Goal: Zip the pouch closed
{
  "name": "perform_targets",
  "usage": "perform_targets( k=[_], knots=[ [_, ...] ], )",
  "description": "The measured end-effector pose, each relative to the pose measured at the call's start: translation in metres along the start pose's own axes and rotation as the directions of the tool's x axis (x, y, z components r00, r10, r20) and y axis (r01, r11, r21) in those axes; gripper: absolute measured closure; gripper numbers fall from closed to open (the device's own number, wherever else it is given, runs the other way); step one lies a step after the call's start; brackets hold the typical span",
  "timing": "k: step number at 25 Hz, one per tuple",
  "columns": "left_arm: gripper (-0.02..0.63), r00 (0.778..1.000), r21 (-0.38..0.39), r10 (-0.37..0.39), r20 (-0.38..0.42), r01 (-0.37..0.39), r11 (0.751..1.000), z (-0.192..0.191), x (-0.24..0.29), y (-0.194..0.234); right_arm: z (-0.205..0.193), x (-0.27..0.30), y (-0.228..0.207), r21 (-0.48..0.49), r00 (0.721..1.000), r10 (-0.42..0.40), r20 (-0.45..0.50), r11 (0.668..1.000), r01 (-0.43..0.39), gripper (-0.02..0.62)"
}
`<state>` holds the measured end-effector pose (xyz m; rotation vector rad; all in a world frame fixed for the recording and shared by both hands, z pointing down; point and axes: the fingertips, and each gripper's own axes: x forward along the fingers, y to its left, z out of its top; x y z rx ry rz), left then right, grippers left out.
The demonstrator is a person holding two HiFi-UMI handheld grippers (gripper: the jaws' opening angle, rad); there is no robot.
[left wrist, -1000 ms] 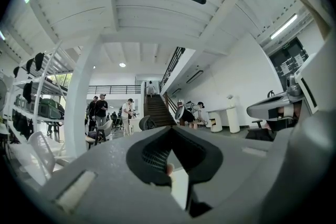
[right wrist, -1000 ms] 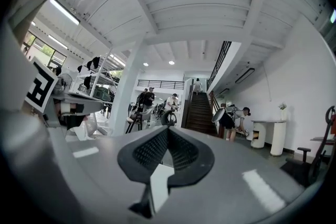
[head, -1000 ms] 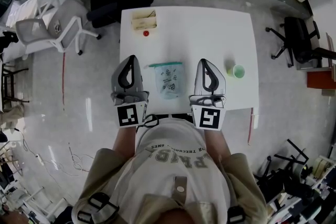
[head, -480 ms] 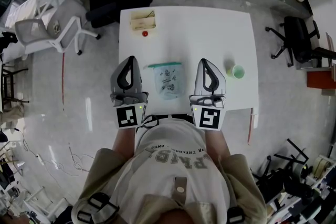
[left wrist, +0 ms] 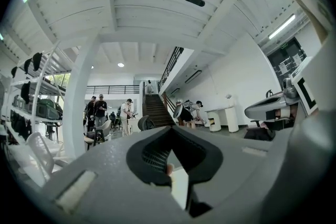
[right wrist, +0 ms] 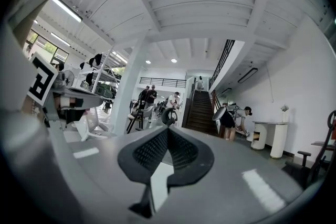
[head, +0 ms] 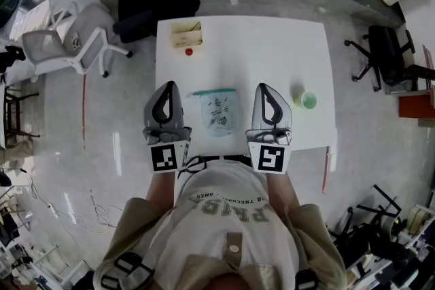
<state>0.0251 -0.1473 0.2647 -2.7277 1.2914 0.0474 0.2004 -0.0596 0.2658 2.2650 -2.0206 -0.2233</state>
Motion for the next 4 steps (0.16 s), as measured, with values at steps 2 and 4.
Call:
perform_targets(
  k=[2, 4],
  knots=[
    [0.592, 1.000, -0.004, 0.001, -0.001, -0.001, 1.000, 0.0015, -0.0005, 0.0007, -0.0013, -0.0004, 0.0006, -0.004, 1.000, 0.004, -0.006, 1.000, -0.004, 0.597],
    [0.592, 1.000, 0.001, 0.001, -0.001, -0.001, 1.000, 0.0027, -0.0005, 0.0011, -0.0018, -0.0001, 0.0011, -0.008, 1.000, 0.009, -0.011, 1.000, -0.009, 0.597]
  ],
)
